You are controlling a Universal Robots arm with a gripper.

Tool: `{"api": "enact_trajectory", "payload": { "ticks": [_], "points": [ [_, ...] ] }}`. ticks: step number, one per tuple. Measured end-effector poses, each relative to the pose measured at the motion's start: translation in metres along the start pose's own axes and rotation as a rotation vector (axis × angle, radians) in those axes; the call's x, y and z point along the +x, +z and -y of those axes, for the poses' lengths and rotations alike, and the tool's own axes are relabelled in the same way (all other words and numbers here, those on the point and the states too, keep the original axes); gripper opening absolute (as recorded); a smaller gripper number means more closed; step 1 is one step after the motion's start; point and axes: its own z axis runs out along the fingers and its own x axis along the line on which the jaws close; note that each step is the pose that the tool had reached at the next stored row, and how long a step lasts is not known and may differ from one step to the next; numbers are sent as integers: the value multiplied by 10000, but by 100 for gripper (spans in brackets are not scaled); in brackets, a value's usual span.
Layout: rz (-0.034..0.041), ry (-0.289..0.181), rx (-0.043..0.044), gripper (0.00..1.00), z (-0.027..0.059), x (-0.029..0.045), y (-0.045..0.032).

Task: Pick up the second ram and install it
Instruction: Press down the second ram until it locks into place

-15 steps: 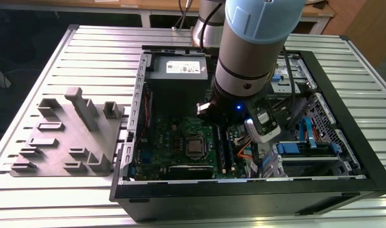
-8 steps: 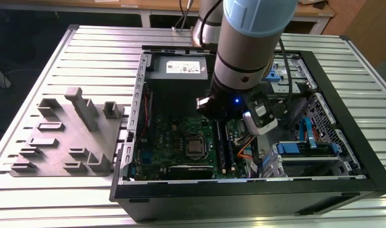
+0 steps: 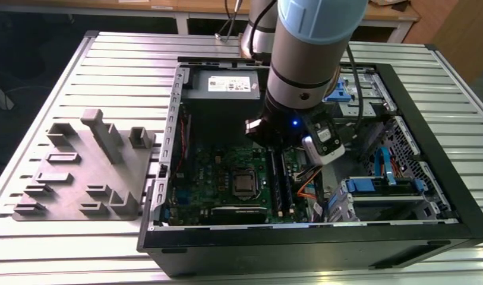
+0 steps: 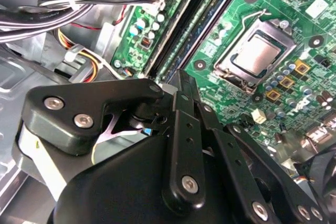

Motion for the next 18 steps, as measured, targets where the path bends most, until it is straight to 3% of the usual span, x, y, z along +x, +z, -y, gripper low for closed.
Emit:
{"api": "enact_trajectory", "payload": {
  "ticks": [6,13,18],
  "points": [
    [-1,2,-19,7,-2,1,8],
    [-3,7,-167,7,-2,2,51],
    [-4,6,-190,7,-9,3,87]
  ]
}}
